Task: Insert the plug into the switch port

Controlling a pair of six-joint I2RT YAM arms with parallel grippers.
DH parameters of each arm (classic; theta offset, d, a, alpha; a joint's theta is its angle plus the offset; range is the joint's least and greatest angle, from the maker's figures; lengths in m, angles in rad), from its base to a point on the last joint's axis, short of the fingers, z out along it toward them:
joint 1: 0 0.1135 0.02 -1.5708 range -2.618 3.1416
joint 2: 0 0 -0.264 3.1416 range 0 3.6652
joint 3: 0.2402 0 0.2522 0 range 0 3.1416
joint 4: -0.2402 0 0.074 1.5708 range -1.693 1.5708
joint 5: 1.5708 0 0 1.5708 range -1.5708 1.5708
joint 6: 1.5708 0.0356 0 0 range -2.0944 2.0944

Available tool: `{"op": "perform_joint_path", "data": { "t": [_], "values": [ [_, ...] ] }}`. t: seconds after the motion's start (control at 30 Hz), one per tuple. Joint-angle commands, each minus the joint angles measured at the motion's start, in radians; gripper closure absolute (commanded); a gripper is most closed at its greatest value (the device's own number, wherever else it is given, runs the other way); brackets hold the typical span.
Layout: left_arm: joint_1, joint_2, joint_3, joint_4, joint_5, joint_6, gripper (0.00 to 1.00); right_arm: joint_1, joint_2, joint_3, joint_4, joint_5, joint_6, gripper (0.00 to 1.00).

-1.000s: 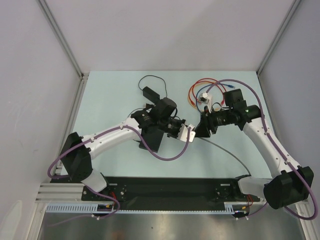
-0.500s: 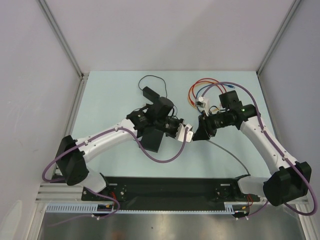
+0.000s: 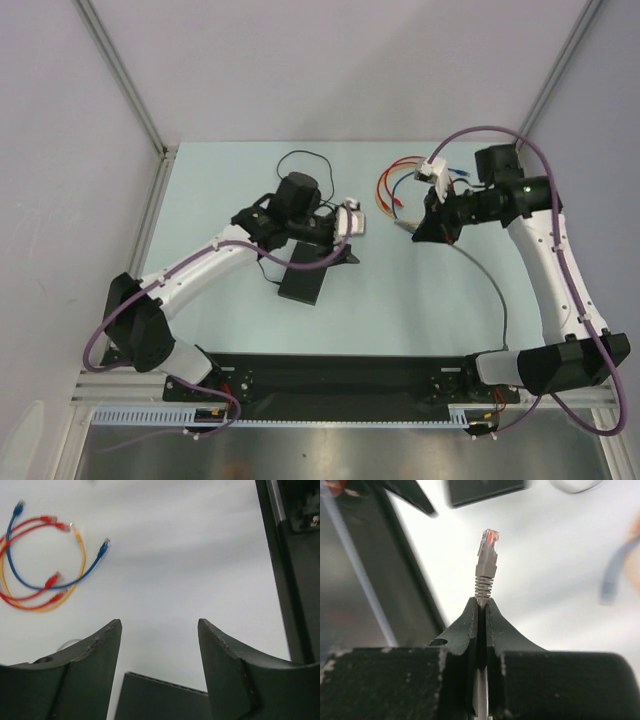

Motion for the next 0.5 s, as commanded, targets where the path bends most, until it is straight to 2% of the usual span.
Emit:
{"op": "perform_joint_path", "data": {
  "t": [0.0,0.03,0.13,0.2,0.3,0.47],
  "values": [
    [0.082,-0.073,0.036,0.062,0.17,-0.295,0.32,-0.025,0.033,0.187,-0.202,0.128,-0.251,1.0],
    [0.098,-0.076,0.035,0.082,0.178,-0.328,0.32,-0.027,0.041,0.238,-0.235,0.142,-0.269,1.0],
    [0.112,-0.084,0.018,0.177,0.204,-0.487,0.32,0.005,0.046,0.245,-0.217,0.195,-0.312,1.0],
    [0.118,-0.077,-0.007,0.267,0.217,-0.61,0.31,0.034,0.034,0.185,-0.187,0.218,-0.314,1.0],
    [0.119,-0.048,-0.018,0.332,0.225,-0.707,0.31,0.116,-0.012,0.067,-0.064,0.206,-0.251,1.0],
    [0.121,-0.021,-0.041,0.401,0.266,-0.797,0.31,0.235,-0.071,-0.053,0.056,0.179,-0.182,1.0]
  ]
}}
